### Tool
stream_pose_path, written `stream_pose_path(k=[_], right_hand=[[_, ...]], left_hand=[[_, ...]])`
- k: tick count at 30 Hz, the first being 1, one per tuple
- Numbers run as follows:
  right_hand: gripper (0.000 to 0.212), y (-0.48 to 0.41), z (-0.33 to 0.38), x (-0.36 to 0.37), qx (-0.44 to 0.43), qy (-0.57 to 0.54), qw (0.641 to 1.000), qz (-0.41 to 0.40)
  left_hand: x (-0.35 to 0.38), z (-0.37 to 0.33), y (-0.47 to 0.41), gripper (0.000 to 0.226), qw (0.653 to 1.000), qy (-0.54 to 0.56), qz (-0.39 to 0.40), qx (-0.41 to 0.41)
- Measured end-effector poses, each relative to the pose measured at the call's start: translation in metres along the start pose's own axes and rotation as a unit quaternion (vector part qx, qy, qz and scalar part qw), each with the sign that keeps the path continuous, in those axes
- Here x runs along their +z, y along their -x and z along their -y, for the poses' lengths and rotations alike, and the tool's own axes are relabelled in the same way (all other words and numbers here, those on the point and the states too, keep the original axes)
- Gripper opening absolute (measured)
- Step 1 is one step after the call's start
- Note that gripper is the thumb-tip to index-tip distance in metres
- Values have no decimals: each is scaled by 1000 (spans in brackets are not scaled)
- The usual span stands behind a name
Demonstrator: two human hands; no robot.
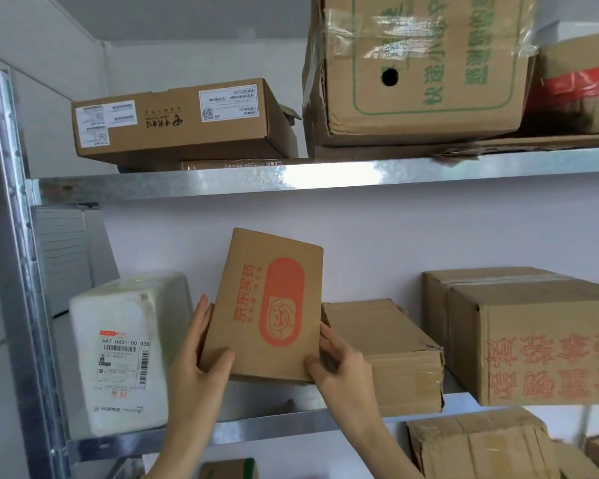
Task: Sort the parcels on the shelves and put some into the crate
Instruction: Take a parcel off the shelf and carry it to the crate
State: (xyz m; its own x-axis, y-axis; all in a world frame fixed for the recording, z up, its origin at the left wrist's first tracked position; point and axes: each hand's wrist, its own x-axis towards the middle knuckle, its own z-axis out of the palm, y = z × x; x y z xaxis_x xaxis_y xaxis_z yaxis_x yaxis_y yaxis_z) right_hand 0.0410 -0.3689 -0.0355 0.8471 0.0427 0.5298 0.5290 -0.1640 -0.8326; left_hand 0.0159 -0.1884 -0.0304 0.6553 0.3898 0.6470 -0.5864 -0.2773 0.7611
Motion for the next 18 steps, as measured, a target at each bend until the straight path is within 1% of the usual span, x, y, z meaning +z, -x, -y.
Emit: stream_pose_path(k=[4, 7, 11, 15, 18], right_hand=[[66, 3, -9, 9, 17, -14, 1000, 0], [68, 5, -21, 22, 33, -12, 999, -12], [69, 11, -28, 33, 32, 7, 999, -13], [71, 13, -30, 39, 44, 2, 999, -9], [71, 11, -35, 44, 51, 24, 998, -2]], left_hand=[[-3, 13, 3, 79, 1000, -6, -14, 12], [-7, 27, 6, 81, 1000, -11, -25, 5], [-12, 51, 13, 83, 1000, -19, -21, -6], [-13, 76, 17, 92, 999, -24, -20, -6], [-12, 88, 21, 99, 998, -55, -23, -18]])
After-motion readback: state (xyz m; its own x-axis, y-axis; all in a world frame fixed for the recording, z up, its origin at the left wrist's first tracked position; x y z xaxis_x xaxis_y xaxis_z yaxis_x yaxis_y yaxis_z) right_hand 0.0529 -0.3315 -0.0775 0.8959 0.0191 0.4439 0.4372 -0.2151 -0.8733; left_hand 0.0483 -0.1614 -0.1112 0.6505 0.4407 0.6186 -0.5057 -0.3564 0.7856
